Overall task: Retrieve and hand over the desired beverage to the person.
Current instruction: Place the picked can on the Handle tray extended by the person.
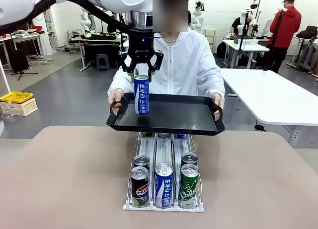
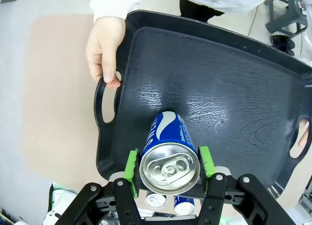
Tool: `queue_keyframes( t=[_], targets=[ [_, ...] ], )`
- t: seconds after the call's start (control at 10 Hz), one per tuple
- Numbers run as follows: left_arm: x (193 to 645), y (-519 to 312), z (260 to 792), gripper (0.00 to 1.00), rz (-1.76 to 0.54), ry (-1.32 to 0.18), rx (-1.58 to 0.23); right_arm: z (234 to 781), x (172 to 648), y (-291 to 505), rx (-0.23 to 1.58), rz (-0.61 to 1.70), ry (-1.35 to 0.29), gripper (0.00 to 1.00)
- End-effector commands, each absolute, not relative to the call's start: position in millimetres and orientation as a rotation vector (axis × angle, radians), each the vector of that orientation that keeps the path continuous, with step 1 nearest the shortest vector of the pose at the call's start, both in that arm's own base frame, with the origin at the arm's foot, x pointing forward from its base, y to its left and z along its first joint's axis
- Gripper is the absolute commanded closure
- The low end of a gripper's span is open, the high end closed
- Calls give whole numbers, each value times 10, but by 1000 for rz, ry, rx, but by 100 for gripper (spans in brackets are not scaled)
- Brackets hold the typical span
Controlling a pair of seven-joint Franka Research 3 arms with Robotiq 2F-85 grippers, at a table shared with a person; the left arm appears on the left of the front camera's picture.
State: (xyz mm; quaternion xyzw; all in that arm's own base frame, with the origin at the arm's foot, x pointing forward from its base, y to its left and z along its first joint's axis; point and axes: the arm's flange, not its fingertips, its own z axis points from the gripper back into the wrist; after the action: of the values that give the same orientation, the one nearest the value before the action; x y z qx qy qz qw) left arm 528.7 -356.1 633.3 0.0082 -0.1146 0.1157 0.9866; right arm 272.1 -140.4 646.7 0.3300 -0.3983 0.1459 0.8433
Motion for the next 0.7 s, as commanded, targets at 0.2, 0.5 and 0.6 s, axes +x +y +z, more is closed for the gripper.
queue_keyframes(
  t=[0.2,0.5,0.6],
  targets=[
    [5636,-3785,6337,42,197,-219,10,6477,2742,-1403,724,322,-855,0],
    [5675,-3768,6283,42,197,-183,20,6477,2742,-1403,724,322,-855,0],
    [5653,-3781,6267,42,197,-180,23,6477,2742,-1403,724,322,-855,0]
  ],
)
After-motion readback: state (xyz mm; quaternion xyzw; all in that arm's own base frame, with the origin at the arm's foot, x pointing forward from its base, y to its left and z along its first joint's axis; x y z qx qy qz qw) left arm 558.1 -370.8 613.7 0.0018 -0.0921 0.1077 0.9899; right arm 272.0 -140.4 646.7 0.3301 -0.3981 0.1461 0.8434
